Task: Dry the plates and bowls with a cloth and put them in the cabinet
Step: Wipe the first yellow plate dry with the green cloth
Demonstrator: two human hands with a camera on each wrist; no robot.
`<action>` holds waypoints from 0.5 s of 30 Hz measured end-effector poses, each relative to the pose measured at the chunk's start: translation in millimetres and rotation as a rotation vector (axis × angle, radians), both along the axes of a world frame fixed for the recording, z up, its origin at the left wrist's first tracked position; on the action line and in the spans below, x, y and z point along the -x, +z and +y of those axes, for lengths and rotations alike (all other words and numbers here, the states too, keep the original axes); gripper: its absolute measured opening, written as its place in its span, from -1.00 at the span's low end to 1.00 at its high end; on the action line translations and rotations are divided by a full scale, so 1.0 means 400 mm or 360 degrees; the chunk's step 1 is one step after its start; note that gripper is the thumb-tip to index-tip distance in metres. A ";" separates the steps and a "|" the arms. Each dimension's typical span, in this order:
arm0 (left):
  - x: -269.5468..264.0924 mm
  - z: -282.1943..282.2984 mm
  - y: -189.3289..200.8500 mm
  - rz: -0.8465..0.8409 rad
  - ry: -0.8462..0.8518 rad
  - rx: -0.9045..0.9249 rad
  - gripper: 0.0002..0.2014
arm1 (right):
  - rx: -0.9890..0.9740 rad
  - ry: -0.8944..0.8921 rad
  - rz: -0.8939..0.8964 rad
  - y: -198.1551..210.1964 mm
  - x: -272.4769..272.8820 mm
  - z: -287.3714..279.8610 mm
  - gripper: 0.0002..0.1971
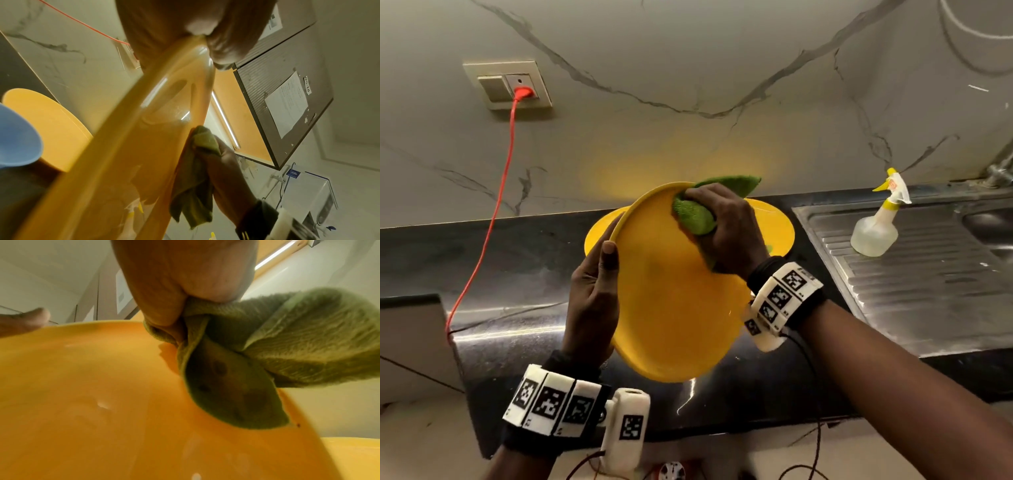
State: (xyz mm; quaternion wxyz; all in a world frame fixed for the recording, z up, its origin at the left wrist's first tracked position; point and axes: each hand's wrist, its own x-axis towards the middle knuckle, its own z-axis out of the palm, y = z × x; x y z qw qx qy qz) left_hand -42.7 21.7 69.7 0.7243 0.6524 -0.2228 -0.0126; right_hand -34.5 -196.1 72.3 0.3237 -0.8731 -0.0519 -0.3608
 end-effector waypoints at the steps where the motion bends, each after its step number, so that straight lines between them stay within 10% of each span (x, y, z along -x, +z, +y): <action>1: 0.000 0.006 -0.001 -0.0013 0.0007 0.0004 -0.56 | 0.0007 -0.0008 0.0036 -0.009 0.001 -0.014 -0.57; 15: -0.010 0.030 -0.010 -0.0114 0.0133 0.0039 -0.57 | -0.0141 -0.0191 0.0422 -0.186 0.017 -0.057 -0.56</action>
